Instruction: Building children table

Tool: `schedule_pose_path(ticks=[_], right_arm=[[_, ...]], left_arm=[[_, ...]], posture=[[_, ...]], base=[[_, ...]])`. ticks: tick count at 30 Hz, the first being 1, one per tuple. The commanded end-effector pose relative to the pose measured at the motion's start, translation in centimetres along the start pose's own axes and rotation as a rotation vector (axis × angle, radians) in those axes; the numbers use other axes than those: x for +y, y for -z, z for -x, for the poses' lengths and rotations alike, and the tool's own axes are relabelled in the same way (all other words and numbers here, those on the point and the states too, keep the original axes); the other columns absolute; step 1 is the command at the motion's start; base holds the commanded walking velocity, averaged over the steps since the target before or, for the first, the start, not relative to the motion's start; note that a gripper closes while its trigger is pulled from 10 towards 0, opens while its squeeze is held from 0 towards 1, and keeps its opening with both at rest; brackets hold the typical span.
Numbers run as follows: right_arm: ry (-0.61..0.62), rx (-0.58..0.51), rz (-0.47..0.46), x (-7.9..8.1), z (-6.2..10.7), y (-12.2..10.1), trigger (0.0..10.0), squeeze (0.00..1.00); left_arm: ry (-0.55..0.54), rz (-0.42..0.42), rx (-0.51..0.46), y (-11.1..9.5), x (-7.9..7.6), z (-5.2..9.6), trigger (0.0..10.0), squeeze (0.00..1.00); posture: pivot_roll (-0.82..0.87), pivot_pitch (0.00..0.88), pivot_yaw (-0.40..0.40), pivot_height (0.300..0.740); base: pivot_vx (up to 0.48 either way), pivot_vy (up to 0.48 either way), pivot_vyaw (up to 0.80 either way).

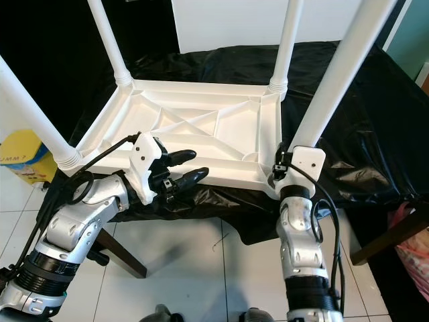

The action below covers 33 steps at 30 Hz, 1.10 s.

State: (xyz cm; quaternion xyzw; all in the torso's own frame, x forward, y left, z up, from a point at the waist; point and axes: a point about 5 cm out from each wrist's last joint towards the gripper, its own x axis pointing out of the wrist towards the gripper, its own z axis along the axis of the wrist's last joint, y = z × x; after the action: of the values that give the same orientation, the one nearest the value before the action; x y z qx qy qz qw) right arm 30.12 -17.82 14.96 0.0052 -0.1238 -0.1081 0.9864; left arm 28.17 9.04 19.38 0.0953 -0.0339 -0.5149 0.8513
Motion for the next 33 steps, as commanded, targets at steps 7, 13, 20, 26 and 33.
schedule_pose_path(ticks=[7, 13, 20, 26, 33], right_arm=[[-0.160, 0.118, 0.019, 1.6, 2.0, 2.6, 10.0, 0.00], [-0.175, 0.129, 0.020, 1.7, 2.3, 2.8, 10.0, 0.00], [-0.181, 0.142, 0.026, 1.5, 2.5, 3.1, 10.0, 0.00], [-0.286, 0.133, 0.026, 0.8, 2.4, 3.7, 10.0, 0.00], [-0.385, 0.099, 0.026, 0.0, 1.9, 3.8, 10.0, 0.00]], left_arm=[[0.052, 0.007, 0.011, 0.3, -0.3, 0.3, 10.0, 0.00], [0.095, 0.022, 0.014, 0.3, -0.9, 0.3, 10.0, 0.00], [0.139, 0.027, 0.036, 0.6, -1.3, 0.4, 10.0, 0.00], [0.181, 0.029, 0.065, 1.0, -1.9, 0.6, 10.0, 0.00], [0.169, 0.027, 0.062, 0.9, -1.7, 0.5, 10.0, 0.00]], posture=[[-0.03, 0.086, 0.056, 0.740], [-0.04, 0.088, 0.056, 0.740], [-0.04, 0.089, 0.055, 0.740], [-0.03, 0.090, 0.058, 0.740], [-0.03, 0.089, 0.058, 0.740]], base=[[0.000, 0.000, 0.00], [0.000, 0.000, 0.00], [0.000, 0.000, 0.00], [0.000, 0.000, 0.00], [0.000, 0.000, 0.00]])
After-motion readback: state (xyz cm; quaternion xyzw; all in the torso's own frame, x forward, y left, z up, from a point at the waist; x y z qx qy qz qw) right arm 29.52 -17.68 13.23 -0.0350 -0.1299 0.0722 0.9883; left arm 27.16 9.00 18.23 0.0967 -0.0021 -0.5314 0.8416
